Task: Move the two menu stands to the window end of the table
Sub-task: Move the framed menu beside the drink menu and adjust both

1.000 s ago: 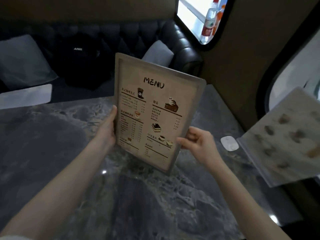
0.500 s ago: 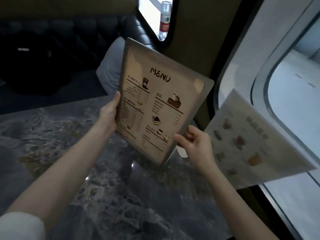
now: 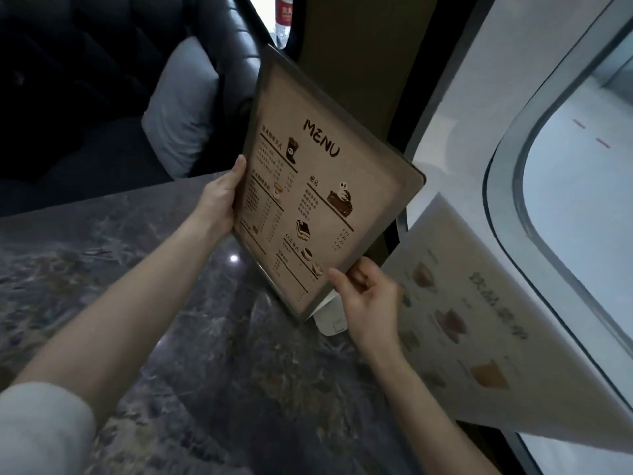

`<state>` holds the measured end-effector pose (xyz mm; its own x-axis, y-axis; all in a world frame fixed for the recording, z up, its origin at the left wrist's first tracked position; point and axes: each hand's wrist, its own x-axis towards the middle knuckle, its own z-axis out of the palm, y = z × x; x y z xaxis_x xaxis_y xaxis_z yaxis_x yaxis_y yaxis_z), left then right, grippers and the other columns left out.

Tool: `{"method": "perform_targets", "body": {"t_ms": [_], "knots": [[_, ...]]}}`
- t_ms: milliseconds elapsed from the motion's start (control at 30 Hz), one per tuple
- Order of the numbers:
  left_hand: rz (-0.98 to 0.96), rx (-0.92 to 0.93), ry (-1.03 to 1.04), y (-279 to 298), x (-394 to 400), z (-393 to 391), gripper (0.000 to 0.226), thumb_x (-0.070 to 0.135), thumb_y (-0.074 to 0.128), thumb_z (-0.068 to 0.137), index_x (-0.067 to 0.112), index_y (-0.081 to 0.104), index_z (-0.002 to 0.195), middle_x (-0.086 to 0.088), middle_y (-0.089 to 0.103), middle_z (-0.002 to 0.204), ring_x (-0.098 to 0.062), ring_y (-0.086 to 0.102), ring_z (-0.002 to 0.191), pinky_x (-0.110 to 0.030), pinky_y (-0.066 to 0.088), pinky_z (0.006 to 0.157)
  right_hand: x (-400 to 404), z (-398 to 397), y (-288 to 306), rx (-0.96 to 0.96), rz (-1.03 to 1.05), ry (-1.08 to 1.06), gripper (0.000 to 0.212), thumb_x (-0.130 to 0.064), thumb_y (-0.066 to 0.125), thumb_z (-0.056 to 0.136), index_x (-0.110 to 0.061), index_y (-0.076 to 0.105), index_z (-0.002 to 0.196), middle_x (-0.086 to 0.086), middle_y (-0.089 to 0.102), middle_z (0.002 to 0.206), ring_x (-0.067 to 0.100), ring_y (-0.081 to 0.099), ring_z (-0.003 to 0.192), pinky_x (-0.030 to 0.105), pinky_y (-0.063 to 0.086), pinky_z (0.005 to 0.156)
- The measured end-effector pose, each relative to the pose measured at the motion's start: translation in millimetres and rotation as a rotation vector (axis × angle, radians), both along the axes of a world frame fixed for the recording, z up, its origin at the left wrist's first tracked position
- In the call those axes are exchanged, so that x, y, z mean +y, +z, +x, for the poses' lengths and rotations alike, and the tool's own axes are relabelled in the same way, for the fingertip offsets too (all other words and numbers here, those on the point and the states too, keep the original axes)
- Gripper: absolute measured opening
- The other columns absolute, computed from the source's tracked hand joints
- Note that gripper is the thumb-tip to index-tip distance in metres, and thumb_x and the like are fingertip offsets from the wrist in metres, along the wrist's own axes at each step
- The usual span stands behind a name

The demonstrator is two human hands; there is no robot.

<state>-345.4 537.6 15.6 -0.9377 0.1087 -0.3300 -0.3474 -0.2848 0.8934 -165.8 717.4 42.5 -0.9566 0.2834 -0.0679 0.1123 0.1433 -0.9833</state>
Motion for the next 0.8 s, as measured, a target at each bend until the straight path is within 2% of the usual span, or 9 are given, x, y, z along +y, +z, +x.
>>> {"method": "perform_targets", "body": {"t_ms": [100,200,300,433,567,700,800], "knots": [[-0.019,-0.006,-0.022,-10.6,7.3,-15.3,0.041,0.044,0.051,0.090,0.010,0.065,0.107,-0.004,0.071,0.102,-0.015,0.071,0.089,-0.025,0.058,0.069,2.6,-7.5,-10.1,-0.005,0.014,-0.011,0.019,-0.012,0.062,0.083,-0.029,0.060,0.093,-0.027,0.058,0.090,-0.012,0.060,0.084,0.003,0.049,0.073],[-0.038,-0.008,-0.051,-17.7,14.1,-28.6,0.040,0.044,0.052,0.089,0.010,0.067,0.104,-0.004,0.071,0.100,-0.015,0.071,0.088,-0.025,0.058,0.068,5.0,-13.3,-18.2,0.015,0.027,-0.017,0.024,-0.010,0.063,0.082,-0.033,0.059,0.087,-0.028,0.058,0.087,-0.021,0.058,0.081,0.000,0.046,0.067],[-0.053,-0.015,-0.072,-22.9,18.0,-40.8,0.036,0.042,0.054,0.088,0.010,0.068,0.099,-0.002,0.073,0.091,-0.014,0.071,0.082,-0.024,0.058,0.065,4.8,-19.5,-27.3,0.025,0.038,-0.048,0.032,-0.008,0.064,0.081,-0.039,0.056,0.081,-0.027,0.059,0.085,-0.019,0.059,0.082,0.001,0.048,0.065],[-0.070,-0.018,-0.116,-30.5,21.8,-52.8,0.050,0.044,0.053,0.088,0.004,0.061,0.117,-0.005,0.069,0.101,-0.015,0.071,0.086,-0.024,0.057,0.068,2.5,-24.9,-36.6,0.005,0.036,-0.070,0.033,-0.011,0.064,0.081,-0.042,0.055,0.084,-0.027,0.059,0.089,-0.020,0.058,0.086,0.003,0.049,0.068],[-0.056,-0.015,-0.123,-38.7,25.4,-59.7,0.037,0.042,0.053,0.089,0.010,0.067,0.102,-0.001,0.073,0.092,-0.012,0.072,0.081,-0.022,0.057,0.065,2.6,-27.4,-41.6,0.016,0.062,-0.085,0.033,-0.011,0.064,0.082,-0.044,0.056,0.084,-0.026,0.061,0.090,-0.017,0.059,0.090,0.006,0.051,0.073],[-0.076,0.008,-0.175,-42.2,30.4,-65.7,0.038,0.043,0.050,0.090,0.011,0.066,0.104,-0.001,0.072,0.094,-0.012,0.071,0.084,-0.020,0.056,0.066,-0.1,-25.4,-44.6,0.016,0.066,-0.098,0.026,-0.010,0.064,0.082,-0.036,0.059,0.084,-0.007,0.068,0.097,-0.010,0.060,0.096,0.008,0.051,0.074],[-0.101,0.016,-0.204,-44.9,35.3,-68.2,0.046,0.043,0.049,0.090,0.006,0.063,0.113,-0.003,0.070,0.100,-0.011,0.071,0.086,-0.019,0.056,0.067,-1.0,-22.5,-44.9,0.016,0.051,-0.088,0.031,-0.008,0.062,0.083,-0.039,0.057,0.083,-0.002,0.068,0.100,-0.003,0.059,0.101,0.006,0.050,0.074]]}}
